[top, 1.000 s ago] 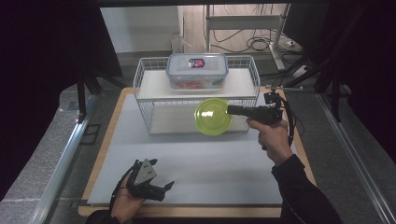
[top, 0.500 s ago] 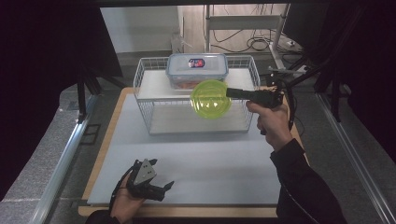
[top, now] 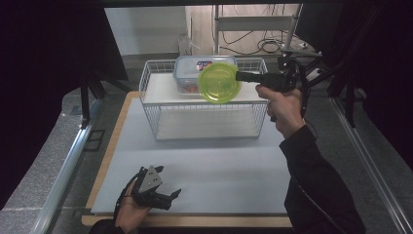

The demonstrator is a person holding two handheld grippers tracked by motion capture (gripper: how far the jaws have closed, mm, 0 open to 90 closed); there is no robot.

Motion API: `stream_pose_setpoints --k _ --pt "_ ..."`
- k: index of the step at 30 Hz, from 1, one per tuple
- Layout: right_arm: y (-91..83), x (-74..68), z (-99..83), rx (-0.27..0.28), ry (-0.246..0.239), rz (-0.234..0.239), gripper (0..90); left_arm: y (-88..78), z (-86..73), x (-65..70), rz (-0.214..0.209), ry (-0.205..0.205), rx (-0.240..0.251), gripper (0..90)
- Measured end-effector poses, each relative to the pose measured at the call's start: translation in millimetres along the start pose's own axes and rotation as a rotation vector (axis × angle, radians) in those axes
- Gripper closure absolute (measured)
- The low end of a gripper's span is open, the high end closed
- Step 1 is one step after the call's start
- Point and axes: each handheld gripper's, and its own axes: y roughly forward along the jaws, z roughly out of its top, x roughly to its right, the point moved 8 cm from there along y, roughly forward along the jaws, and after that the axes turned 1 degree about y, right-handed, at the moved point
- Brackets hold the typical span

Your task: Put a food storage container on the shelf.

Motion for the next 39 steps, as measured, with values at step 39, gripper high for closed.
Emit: stream_pose_setpoints --k 39 --pt "64.1 21.7 65.7 0.042 0.078 -0.085 84.3 -2.4 1.2 2.0 -0.018 0.005 0.015 4.4"
